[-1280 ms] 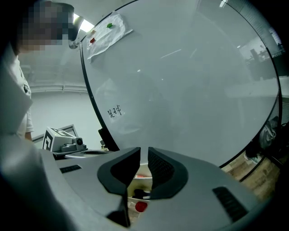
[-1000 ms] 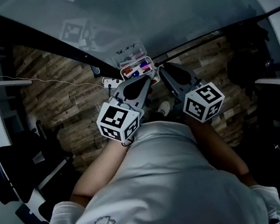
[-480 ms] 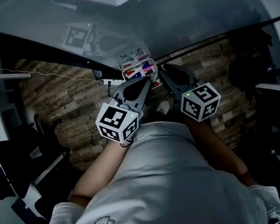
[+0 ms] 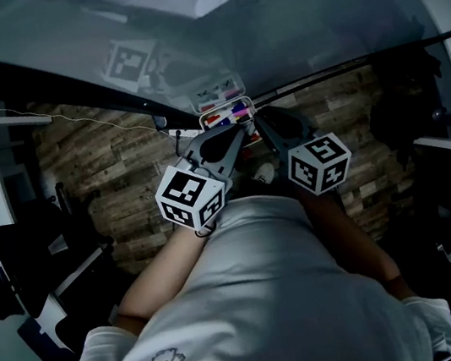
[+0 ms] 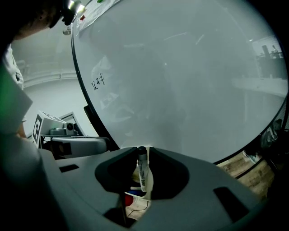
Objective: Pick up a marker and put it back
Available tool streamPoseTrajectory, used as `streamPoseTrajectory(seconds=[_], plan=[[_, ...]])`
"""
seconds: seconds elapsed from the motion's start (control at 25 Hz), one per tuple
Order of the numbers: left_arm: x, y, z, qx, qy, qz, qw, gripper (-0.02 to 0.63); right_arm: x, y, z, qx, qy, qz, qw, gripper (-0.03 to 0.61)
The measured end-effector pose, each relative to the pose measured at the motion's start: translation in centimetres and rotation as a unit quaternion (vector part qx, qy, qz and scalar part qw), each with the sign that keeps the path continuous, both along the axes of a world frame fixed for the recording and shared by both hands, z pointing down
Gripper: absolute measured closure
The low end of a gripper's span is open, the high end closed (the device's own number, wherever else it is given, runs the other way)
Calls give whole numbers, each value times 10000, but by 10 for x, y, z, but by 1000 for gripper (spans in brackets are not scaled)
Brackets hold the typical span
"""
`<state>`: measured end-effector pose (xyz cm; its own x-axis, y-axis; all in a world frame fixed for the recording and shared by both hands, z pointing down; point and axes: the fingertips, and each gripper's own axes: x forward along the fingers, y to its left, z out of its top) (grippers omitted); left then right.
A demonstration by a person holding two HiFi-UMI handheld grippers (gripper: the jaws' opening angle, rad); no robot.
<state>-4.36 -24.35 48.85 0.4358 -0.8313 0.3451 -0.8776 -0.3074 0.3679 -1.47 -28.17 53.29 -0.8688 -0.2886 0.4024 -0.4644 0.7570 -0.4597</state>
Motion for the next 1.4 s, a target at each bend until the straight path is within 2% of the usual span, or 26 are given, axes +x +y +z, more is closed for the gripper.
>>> streamPoseTrajectory(seconds=[0.4, 0.76, 1.08, 1.4], plan=[[4, 5, 1, -27, 34, 23, 10000, 609, 5, 3, 2, 91, 47, 62, 9999, 500], [0, 17, -5, 40, 27, 72, 10000, 609, 14, 7, -13, 293, 17, 338, 9990, 502], [-1, 23, -20, 252, 28, 252, 9994, 609, 20, 13, -40, 608, -74, 597, 9963, 502], [4, 26, -54, 696, -99, 593, 9958, 609, 31, 21, -81, 1013, -219, 902, 9905, 502]])
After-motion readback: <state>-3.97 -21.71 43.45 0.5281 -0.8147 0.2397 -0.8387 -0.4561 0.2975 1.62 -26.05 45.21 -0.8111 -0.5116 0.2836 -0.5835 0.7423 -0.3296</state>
